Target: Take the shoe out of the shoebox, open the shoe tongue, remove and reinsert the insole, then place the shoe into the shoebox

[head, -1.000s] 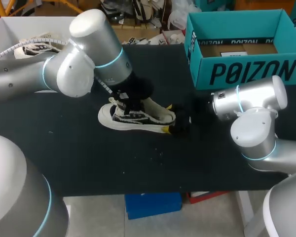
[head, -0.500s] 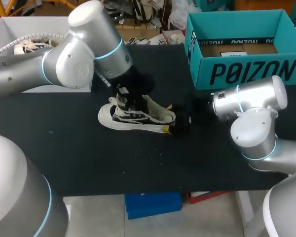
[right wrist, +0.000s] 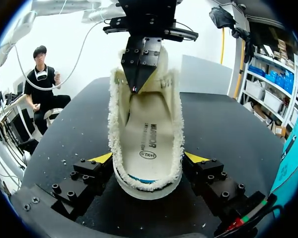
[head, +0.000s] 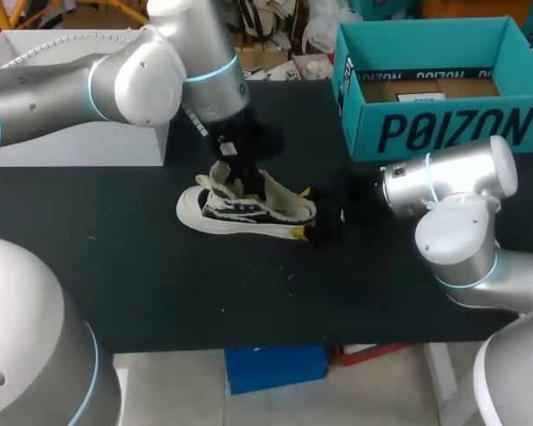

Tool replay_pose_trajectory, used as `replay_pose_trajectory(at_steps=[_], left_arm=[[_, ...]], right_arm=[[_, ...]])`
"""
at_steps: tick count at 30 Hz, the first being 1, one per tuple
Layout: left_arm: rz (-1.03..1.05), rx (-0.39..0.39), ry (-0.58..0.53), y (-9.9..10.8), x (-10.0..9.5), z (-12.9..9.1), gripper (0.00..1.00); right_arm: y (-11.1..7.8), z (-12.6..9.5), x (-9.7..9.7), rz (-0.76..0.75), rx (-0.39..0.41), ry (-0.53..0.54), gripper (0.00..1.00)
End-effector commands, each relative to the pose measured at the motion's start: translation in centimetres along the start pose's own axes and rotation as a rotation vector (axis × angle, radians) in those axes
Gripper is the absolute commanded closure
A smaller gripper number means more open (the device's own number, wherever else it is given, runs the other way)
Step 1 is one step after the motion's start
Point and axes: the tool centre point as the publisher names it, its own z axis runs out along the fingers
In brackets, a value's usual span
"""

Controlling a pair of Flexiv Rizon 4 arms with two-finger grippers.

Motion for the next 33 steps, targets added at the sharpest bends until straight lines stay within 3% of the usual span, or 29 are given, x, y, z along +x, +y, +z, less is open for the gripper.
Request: replay_pose_trajectory(at_steps=[1, 7, 19, 25, 33], left_arm=[[-0.023, -0.073, 0.164, -0.5, -2.6, -0.1, 1.00], [-0.012, -0.108, 0.237, -1.0, -2.5, 1.0, 1.00], [-0.012, -0.108, 0.237, -1.0, -2.5, 1.0, 1.00], [-0.024, -0.162, 0.157, -0.8, -1.7, 1.1, 1.00], [-0.034, -0.177, 0.144, -0.3, -0.6, 0.7, 1.00]], right_arm=[[-0.1, 0.1, 0.0, 0.001, 0.002, -0.001, 1.00], [-0.1, 0.1, 0.0, 0.001, 0.002, -0.001, 1.00], [-0.1, 0.1, 0.0, 0.001, 0.002, -0.001, 1.00], [-0.1, 0.1, 0.0, 0.001, 0.002, -0.001, 1.00], [-0.1, 0.1, 0.0, 0.001, 0.002, -0.001, 1.00]])
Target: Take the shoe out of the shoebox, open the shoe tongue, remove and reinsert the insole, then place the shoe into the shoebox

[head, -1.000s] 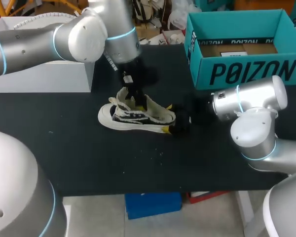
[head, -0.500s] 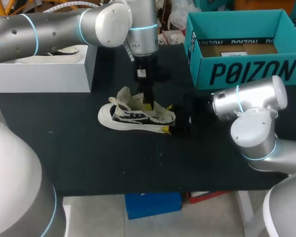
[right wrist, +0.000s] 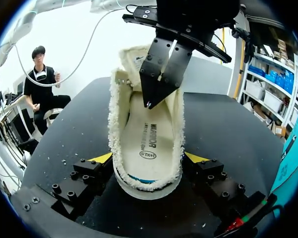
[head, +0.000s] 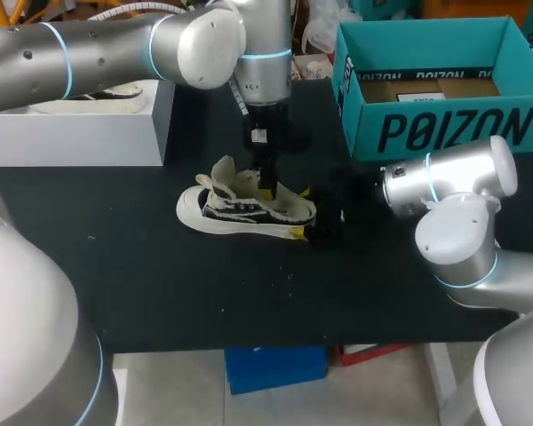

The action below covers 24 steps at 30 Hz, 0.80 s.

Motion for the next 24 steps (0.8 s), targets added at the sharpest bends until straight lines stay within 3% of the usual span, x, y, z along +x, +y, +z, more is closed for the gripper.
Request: replay_pose_trajectory(at_steps=[1, 7, 24], left_arm=[[-0.007, 0.002, -0.039, 0.7, 1.1, 0.1, 1.00], [-0.035, 0.020, -0.010, 1.9, 0.6, 1.1, 1.00], [-0.024, 0.036, 0.021, 1.9, 0.6, 2.7, 1.00]], right_arm=[[-0.1, 0.1, 0.0, 0.001, 0.002, -0.001, 1.00], [-0.1, 0.1, 0.0, 0.001, 0.002, -0.001, 1.00], [-0.1, 0.1, 0.0, 0.001, 0.002, -0.001, 1.00]])
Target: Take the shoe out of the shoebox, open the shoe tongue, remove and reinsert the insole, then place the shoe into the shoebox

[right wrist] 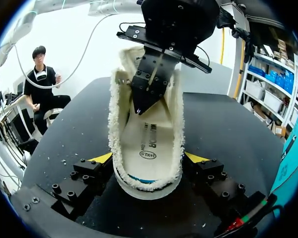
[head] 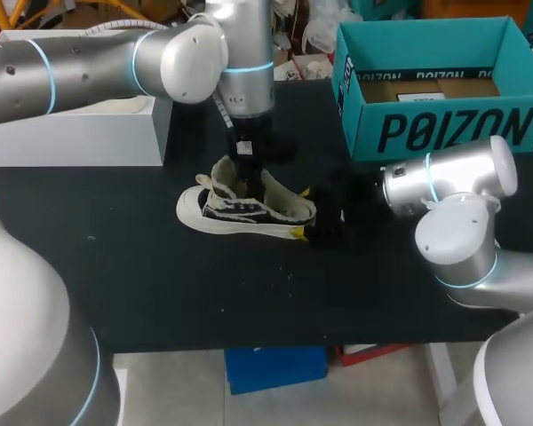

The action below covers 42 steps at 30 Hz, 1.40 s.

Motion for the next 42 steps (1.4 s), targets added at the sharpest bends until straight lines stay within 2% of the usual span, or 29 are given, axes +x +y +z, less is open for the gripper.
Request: replay_pose_trajectory(at_steps=[1, 14, 32, 33, 34, 37, 42], left_arm=[[0.006, 0.009, 0.007, -0.1, -0.2, 0.7, 1.00], [-0.002, 0.015, 0.035, -0.3, -0.5, 2.4, 1.00], [0.000, 0.020, 0.024, -0.9, -0.3, 3.3, 1.00], [0.002, 0.023, 0.018, -0.9, -0.3, 3.2, 0.77], [0.003, 0.024, 0.016, -0.8, -0.3, 3.1, 0.70], [0.003, 0.017, 0.004, -0.9, -0.2, 3.2, 0.58], [-0.035, -0.017, -0.042, -1.0, -0.2, 3.5, 0.58]], right_arm=[[-0.1, 0.1, 0.0, 0.001, 0.002, -0.001, 1.00], [-0.1, 0.1, 0.0, 0.001, 0.002, -0.001, 1.00], [-0.1, 0.1, 0.0, 0.001, 0.002, -0.001, 1.00], [-0.1, 0.1, 0.0, 0.001, 0.002, -0.001, 1.00], [-0.1, 0.1, 0.0, 0.001, 0.002, -0.001, 1.00], [-0.1, 0.1, 0.0, 0.001, 0.002, -0.001, 1.00], [-0.1, 0.1, 0.0, 0.001, 0.002, -0.001, 1.00]])
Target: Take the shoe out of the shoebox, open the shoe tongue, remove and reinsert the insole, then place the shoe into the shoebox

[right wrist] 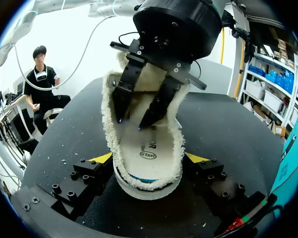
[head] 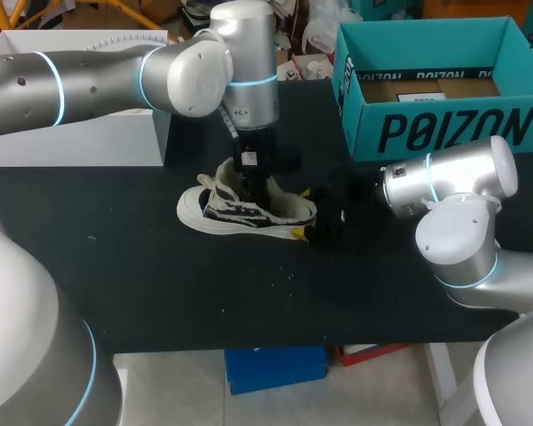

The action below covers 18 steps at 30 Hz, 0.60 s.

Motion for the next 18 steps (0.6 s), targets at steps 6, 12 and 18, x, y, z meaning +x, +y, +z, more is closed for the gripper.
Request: replay_pose_trajectory(at_steps=[6, 12, 18], left_arm=[[-0.119, -0.083, -0.139, -0.2, 0.2, 1.5, 0.62], [-0.217, -0.117, -0.287, 0.5, 0.1, 1.2, 0.68], [-0.231, -0.166, -0.414, 1.1, -0.2, 0.7, 0.70]], right_arm=[[-0.1, 0.1, 0.0, 0.001, 0.002, -0.001, 1.00], [-0.1, 0.1, 0.0, 0.001, 0.002, -0.001, 1.00], [-0.1, 0.1, 0.0, 0.001, 0.002, -0.001, 1.00]])
